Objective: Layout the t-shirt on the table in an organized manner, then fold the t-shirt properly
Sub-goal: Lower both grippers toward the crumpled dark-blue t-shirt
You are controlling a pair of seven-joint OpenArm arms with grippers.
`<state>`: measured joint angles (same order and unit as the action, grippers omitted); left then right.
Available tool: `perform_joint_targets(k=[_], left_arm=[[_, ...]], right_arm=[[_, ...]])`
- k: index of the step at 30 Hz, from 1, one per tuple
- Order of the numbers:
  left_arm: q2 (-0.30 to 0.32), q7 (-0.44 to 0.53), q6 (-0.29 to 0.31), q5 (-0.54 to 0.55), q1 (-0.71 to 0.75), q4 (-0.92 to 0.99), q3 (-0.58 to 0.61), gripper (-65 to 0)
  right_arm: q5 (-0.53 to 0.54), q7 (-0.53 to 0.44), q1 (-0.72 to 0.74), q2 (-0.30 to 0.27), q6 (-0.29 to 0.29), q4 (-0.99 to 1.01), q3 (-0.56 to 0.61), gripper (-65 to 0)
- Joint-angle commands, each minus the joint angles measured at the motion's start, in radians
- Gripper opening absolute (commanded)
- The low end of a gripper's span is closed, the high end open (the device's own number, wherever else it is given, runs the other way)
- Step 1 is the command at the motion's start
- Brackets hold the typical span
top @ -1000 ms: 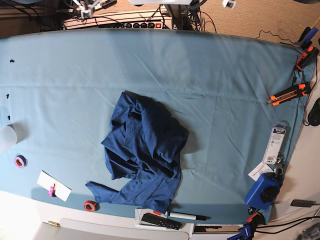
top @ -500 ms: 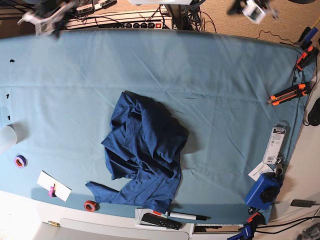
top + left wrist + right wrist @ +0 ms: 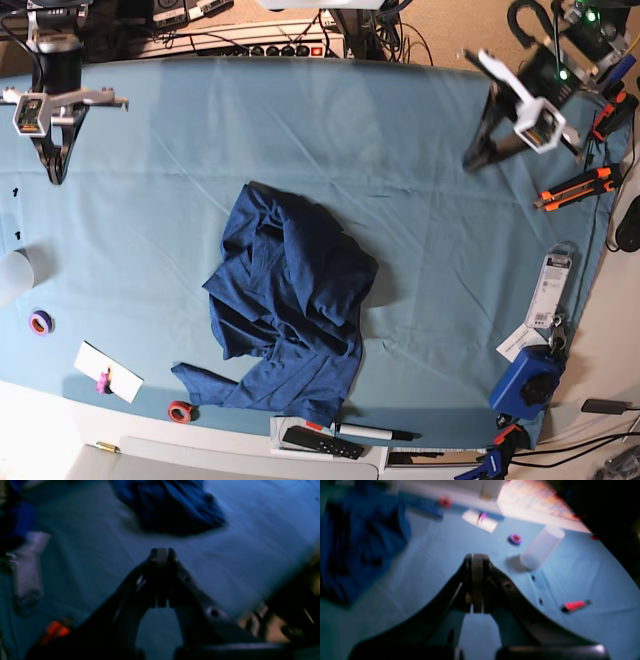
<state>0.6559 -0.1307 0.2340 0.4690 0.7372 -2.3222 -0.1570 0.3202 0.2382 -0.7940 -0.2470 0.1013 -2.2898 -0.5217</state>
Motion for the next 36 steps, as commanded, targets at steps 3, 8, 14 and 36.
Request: perform_joint_targets(k=[3, 8, 14, 36], left_arm=[[-0.027, -0.021, 0.004, 0.007, -0.057, -0.012, -0.002, -65.0], [-0.053, -0.064, 0.005, 0.008, -0.149, 0.056, -0.002, -65.0], [-0.058, -0.053, 0.082, 0.008, -0.286, 0.29, 0.02, -65.0], [-0.179, -0.031, 0.099, -0.004, -0.774, 0.719, 0.385, -42.2]], right_arm=[[0.003, 0.009, 0.092, 0.013, 0.033, 0.001, 0.013, -65.0], [-0.028, 0.004, 0.218, 0.053, 0.068, 0.132, 0.119, -65.0], [-0.171, -0.029, 0.388, 0.062, 0.067, 0.406, 0.28, -62.3], [-0.208, 0.05, 0.749, 0.245, 0.105, 0.731, 0.439, -32.7]])
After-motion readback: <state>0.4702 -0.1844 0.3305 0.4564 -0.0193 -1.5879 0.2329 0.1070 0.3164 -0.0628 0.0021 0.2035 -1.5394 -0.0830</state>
